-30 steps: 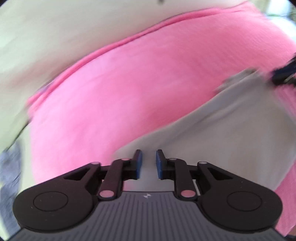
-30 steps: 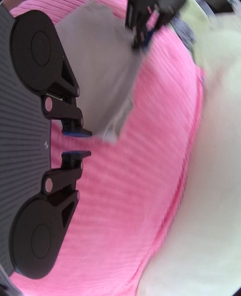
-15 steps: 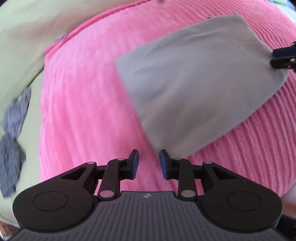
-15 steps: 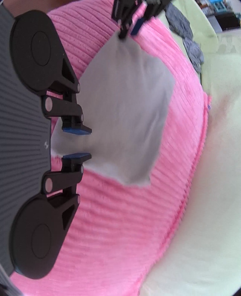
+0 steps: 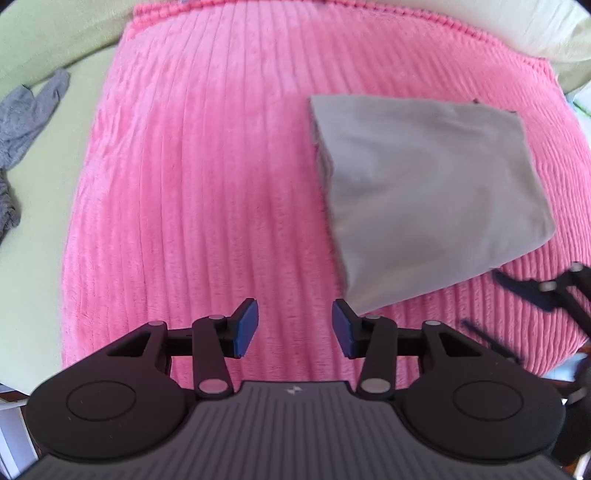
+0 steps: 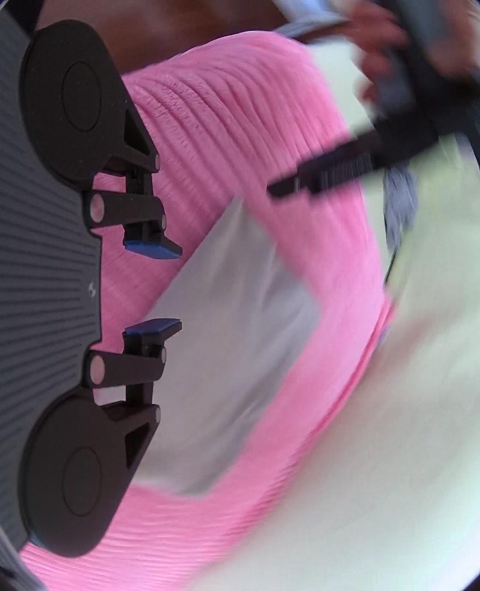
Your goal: Fold clothes
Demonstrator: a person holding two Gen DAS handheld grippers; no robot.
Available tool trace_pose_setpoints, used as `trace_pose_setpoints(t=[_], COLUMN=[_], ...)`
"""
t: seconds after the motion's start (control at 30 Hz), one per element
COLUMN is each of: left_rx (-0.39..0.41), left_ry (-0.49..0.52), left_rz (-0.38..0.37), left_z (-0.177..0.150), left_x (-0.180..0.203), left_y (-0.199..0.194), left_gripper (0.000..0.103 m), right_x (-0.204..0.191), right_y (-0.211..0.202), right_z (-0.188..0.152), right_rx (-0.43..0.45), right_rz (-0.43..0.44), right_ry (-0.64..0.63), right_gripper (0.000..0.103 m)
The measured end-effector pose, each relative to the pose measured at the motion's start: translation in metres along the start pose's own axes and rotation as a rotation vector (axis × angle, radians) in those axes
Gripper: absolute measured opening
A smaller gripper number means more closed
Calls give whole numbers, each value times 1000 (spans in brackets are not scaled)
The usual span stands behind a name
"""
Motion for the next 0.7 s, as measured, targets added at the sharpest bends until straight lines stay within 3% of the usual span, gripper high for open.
trace_pose_setpoints(t=[0.1,0.17,0.2,0.23,0.4,0.6,0.7], left_rx=[-14,-31,-41,-43,-77,-90,-58], left_ry=[-72,-151,-209,-231,-481,-567,-611], left_rz=[-67,-108,-130,-140,-310,-383,-445], left_z=[6,11,15,15,19,36,42], left_x=[-14,-26,-36,-40,-56,-49,-45], left_y=[2,7,12,14,26,51,63], left_gripper=[51,51,51,51,51,52,52], right_x=[-32,-48,-48,-46,-22,-6,-2], right_y=[27,45,46,46,24,8,5], right_z=[2,-4,-6,-7,0,9,10], right_rx=[8,3,15,31,122,168,179], right_rz=[-77,-103,-95,-84,-123,-147,-145], right_ry=[-244,-375,-372,-360,-251,-170,-149], right_gripper=[30,20,15,2,2,2,2])
Point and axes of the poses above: each gripper's, at about its wrist camera, not at the fingertips, and y roughly the way its jaws point, x to its right, z to its top, the point moved 2 cm from there along y, roughly the way its jaws point, and after that the axes turned 4 degrees about x, right-handed, at the moved point
